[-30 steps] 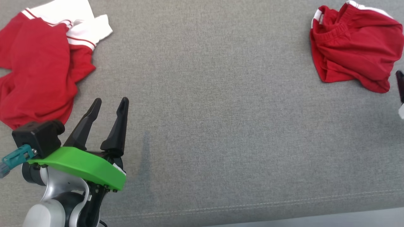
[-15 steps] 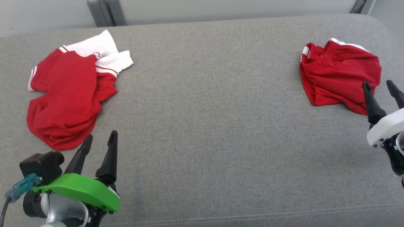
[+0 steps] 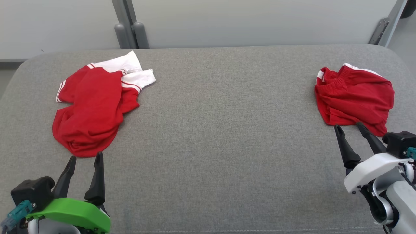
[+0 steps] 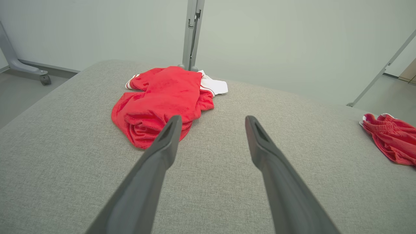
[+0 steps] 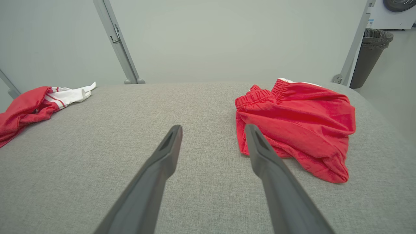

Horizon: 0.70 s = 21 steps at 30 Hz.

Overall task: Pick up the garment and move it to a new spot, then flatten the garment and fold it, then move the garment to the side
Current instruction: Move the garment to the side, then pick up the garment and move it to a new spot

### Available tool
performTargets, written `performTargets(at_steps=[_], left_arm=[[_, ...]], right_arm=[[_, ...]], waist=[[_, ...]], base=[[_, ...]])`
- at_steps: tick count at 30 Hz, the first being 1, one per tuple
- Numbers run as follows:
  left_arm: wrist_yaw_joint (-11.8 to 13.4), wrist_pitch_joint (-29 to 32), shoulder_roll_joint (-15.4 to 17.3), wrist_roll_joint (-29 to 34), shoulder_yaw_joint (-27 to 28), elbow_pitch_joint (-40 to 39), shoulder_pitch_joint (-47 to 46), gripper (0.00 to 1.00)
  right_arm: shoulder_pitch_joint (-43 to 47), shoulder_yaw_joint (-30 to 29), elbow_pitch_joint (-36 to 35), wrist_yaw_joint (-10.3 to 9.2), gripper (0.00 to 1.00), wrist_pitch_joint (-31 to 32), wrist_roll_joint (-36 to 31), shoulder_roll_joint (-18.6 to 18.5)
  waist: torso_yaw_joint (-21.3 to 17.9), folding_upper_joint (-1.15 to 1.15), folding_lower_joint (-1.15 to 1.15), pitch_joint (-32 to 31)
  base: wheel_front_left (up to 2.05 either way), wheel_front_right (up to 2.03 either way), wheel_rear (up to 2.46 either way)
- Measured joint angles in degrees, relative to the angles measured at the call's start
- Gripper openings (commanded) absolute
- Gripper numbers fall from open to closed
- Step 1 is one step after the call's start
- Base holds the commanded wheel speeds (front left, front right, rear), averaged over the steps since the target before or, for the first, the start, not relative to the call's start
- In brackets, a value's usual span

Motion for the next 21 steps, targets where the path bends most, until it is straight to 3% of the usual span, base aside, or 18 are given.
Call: performTargets(at_steps=[14, 21], left_arm=[[-0.43, -3.55, -0.6, -0.03, -0.01, 1.32, 0.6, 1.0], [-0.38, -4.83, -0.88, -0.03, 1.04, 2.1, 0.64, 1.0]], right_arm=[[5.45, -4.58, -5.05, -0.07, 1.0, 0.0, -6.33, 0.78], [5.37, -1.53, -7.67, -0.07, 1.0, 0.0, -9.96, 2.37]], waist=[[1.99, 0.0, 0.0, -0.49], [5.87, 0.0, 0.0, -0.84]], base=[[0.0, 0.0, 0.0], [0.0, 0.0, 0.0]])
